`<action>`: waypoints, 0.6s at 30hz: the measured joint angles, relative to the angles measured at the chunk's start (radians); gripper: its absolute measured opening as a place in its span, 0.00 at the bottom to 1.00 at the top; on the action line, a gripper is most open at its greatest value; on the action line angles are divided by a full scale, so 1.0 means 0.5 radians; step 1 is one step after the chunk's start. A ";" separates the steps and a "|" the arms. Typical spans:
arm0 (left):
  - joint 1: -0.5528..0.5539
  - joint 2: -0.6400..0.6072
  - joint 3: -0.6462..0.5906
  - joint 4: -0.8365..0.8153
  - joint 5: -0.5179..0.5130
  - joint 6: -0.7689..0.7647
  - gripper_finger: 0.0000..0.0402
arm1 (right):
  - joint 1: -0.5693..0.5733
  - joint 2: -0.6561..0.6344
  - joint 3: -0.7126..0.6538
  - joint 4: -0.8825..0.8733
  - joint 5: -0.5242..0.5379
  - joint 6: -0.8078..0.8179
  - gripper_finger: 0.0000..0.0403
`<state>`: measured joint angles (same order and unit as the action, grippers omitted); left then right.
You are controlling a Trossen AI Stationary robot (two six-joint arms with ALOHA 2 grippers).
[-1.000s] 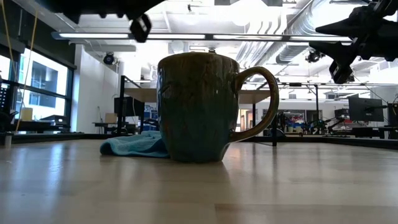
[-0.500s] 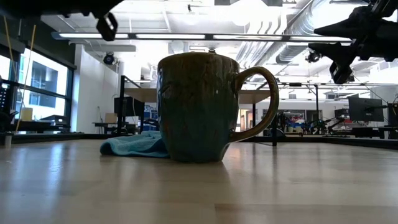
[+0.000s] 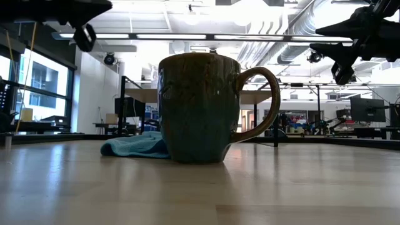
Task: Stack small to large cups/mugs on shelf
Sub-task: Put the brown mug on the shelf
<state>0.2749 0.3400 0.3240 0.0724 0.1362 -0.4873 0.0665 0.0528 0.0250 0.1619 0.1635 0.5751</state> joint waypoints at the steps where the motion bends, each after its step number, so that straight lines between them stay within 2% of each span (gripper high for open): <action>1: 0.000 -0.040 -0.009 -0.022 -0.010 -0.017 0.00 | 0.000 0.000 0.000 0.000 0.000 0.000 0.32; 9: -0.001 -0.317 -0.049 -0.162 -0.154 -0.047 0.00 | 0.000 0.000 0.000 -0.002 -0.001 -0.014 0.32; 14: 0.000 -0.434 -0.049 -0.312 -0.297 -0.074 0.00 | 0.000 0.000 -0.001 -0.012 -0.001 -0.020 0.32; 18: 0.000 -0.486 -0.049 -0.395 -0.328 -0.089 0.00 | 0.000 0.000 -0.001 -0.019 -0.001 -0.033 0.32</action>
<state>0.2749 0.0971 0.2996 -0.1252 -0.0277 -0.5316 0.0664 0.0528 0.0246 0.1526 0.1631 0.5587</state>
